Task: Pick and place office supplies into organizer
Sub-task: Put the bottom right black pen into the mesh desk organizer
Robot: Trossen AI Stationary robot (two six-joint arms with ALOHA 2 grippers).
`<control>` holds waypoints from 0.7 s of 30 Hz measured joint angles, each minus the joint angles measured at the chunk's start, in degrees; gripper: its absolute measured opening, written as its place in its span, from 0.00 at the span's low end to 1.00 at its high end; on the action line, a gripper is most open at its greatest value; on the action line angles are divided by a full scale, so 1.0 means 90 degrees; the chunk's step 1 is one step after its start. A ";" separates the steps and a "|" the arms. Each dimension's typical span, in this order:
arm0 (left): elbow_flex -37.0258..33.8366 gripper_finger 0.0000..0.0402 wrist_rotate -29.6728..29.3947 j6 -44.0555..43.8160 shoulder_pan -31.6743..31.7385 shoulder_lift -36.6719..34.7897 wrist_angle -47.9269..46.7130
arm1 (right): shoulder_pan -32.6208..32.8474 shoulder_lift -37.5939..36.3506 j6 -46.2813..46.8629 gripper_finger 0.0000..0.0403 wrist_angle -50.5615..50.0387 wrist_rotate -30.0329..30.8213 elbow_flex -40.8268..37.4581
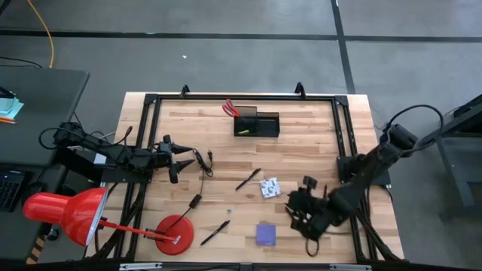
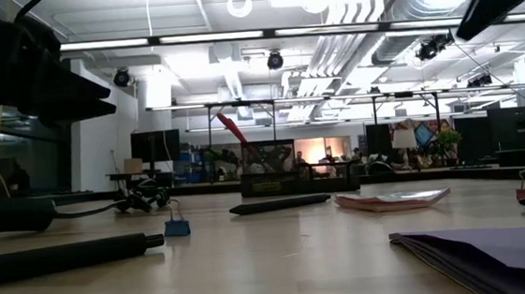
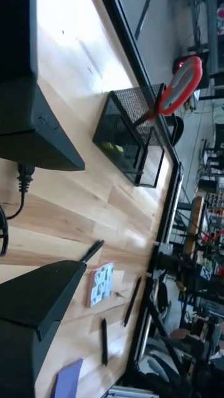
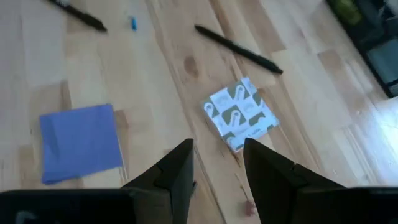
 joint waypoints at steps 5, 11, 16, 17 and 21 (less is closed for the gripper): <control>0.0000 0.58 -0.0123 0.0009 -0.0001 0.0000 0.0017 | 0.0638 0.0170 0.0985 0.33 -0.0077 0.0780 -0.0005; 0.0000 0.58 -0.0495 0.0021 0.0000 0.0000 0.0290 | 0.1427 0.0793 0.2168 0.33 0.0197 0.1344 -0.0005; 0.0000 0.58 -0.0785 0.0022 0.0000 -0.0002 0.0402 | 0.1886 0.1601 0.2831 0.33 0.0487 0.1962 -0.0002; 0.0000 0.58 -0.0824 0.0022 0.0001 -0.0002 0.0404 | 0.1957 0.1781 0.2992 0.33 0.0521 0.2050 -0.0002; 0.0000 0.58 -0.0700 0.0001 0.0000 -0.0002 0.0400 | 0.2191 0.2526 0.3518 0.33 0.0829 0.2315 -0.0002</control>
